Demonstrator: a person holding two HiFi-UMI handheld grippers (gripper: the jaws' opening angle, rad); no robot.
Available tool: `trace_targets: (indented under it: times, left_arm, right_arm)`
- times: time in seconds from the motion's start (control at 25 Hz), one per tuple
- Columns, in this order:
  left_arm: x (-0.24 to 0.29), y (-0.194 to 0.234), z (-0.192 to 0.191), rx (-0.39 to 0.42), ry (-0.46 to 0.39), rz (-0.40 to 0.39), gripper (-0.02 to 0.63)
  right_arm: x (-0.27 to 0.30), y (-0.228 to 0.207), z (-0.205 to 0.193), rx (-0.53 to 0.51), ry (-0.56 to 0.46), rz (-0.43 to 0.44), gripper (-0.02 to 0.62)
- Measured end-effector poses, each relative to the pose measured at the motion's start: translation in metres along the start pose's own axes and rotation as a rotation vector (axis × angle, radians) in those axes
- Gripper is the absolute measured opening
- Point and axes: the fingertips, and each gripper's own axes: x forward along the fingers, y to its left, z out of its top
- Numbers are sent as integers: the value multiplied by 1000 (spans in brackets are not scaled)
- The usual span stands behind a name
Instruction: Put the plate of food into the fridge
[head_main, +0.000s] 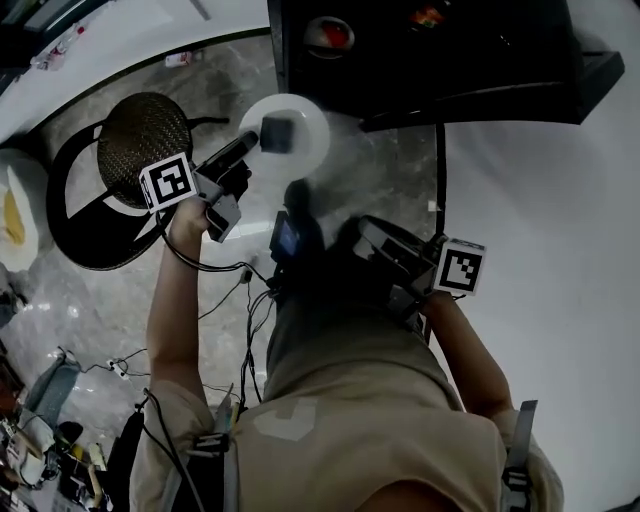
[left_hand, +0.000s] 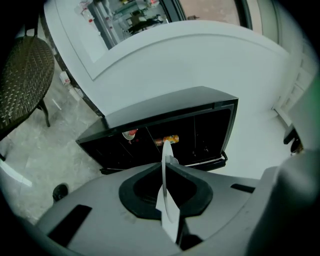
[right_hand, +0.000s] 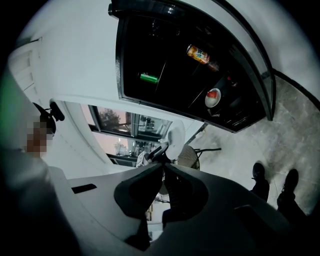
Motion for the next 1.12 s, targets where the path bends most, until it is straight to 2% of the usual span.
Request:
trace_targets:
  times: [0.28,0.36,0.44,0.52,0.64,0.8,0.92,1.12]
  left_arm:
    - [39,13,-24,48,13,-27,18]
    - [50,18,-36,18,22,-24,18]
    - [55,22,-44,-18,19,-28,18]
    - [61,28,-48,-15,20,-35,18]
    - [72,42,-58,26,49,-18,18]
    - [76,58,-60,39,79,17,18]
    - [80,63,-57,39,69,11,18]
    - [83,74,-61,-13,28,-15,18]
  right_arm:
    - [-29,-34,-5,12,15,-24,31]
    - [-37,-44,-1,0,12,-55,31]
    - [-37,-49,3,6,-4,-42,31]
    - [-39,-53,5,12,-14,-21,31]
    - [-49,-68,9,5,-12,-44,31]
    - [-48,-83,17,2,-20,-54,31]
    - [-43,-85,20,1,-22,-43,31]
    - [-33,-91,7,8,18,-63,31]
